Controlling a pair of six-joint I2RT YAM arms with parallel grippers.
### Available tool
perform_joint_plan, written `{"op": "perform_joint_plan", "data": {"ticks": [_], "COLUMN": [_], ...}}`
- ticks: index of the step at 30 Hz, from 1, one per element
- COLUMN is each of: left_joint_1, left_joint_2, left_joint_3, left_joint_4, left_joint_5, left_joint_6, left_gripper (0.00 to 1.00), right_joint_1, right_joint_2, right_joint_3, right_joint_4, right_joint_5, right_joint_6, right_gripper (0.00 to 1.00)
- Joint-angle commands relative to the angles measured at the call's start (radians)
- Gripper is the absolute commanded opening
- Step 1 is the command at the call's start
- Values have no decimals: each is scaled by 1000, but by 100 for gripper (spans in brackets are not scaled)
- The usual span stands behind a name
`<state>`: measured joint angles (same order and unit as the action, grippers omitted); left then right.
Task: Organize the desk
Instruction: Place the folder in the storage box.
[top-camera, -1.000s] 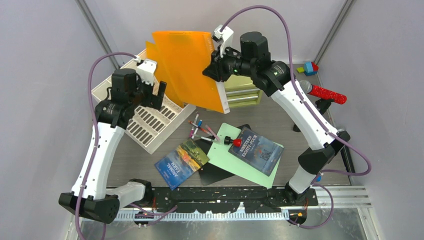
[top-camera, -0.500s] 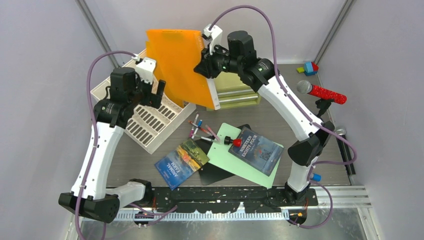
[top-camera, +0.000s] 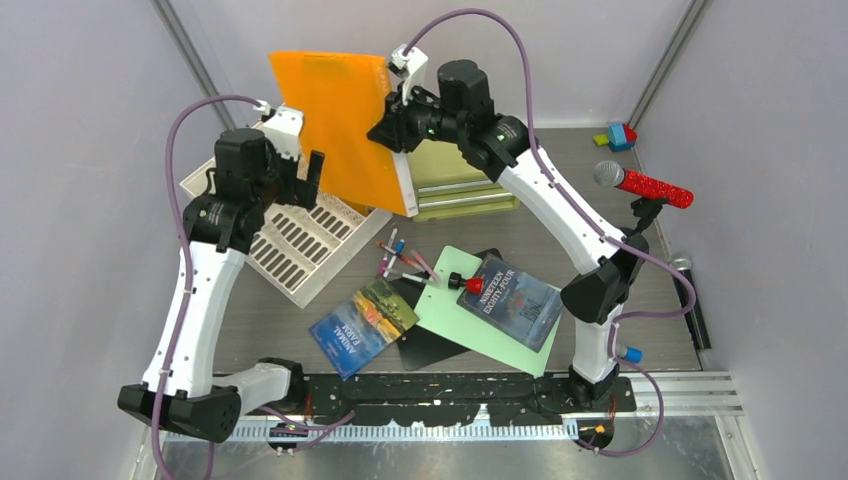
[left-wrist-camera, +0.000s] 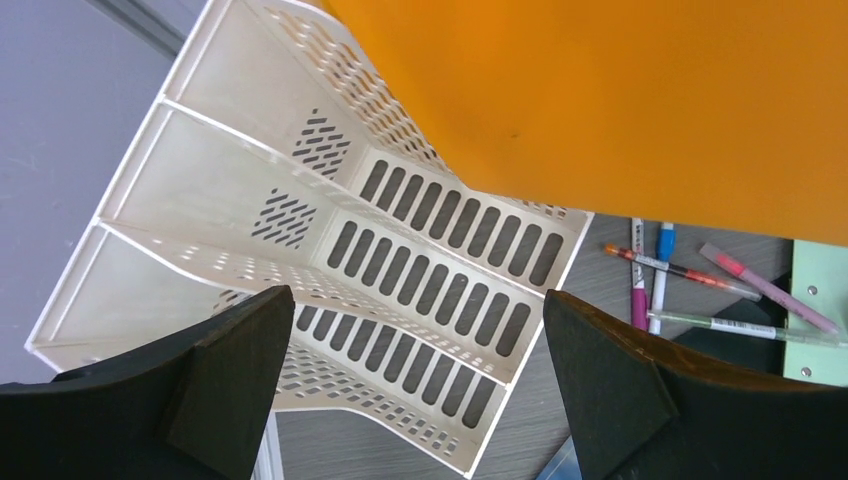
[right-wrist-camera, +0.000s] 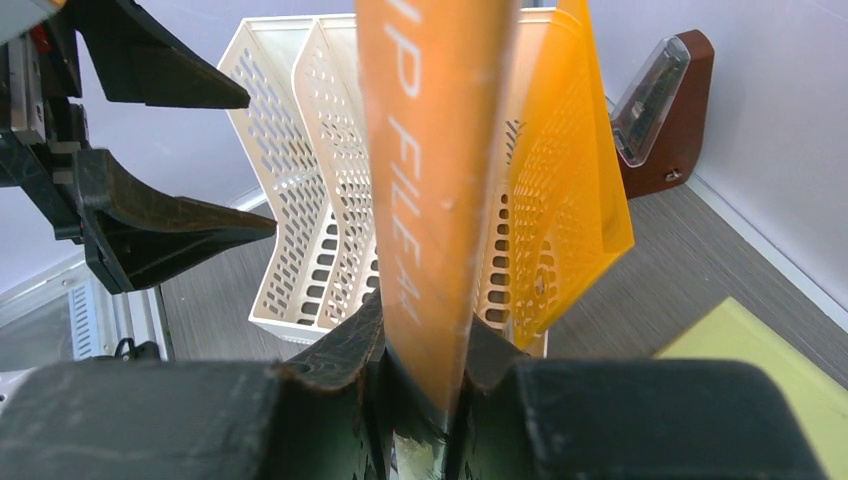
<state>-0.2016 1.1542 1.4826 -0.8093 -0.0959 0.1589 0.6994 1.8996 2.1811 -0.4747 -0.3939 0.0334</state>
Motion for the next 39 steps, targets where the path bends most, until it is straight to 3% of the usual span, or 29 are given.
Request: {"op": "perform_joint_plan", "data": {"ticks": [1, 8, 20, 26, 35, 39], "left_joint_1": [53, 115, 117, 119, 119, 119], "left_joint_2": [-11, -39, -85, -116, -121, -117], "left_joint_3": [58, 93, 81, 51, 32, 26], "left_joint_4": [49, 84, 113, 134, 155, 167], "left_joint_5": [-35, -7, 1, -6, 8, 14], "left_joint_6": [-63, -143, -114, -112, -119, -119], "left_gripper": [100, 100, 100, 100, 100, 99], "right_joint_1": [11, 37, 118, 125, 136, 139], "right_joint_2": [23, 70, 171, 216, 328, 333], "right_joint_3": [89, 99, 150, 158, 296, 264], "right_joint_4": [123, 187, 265, 341, 372, 437], "right_joint_5": [0, 16, 119, 182, 241, 243], "right_joint_6": [39, 23, -29, -29, -28, -24], "right_gripper": [0, 0, 0, 0, 0, 0]}}
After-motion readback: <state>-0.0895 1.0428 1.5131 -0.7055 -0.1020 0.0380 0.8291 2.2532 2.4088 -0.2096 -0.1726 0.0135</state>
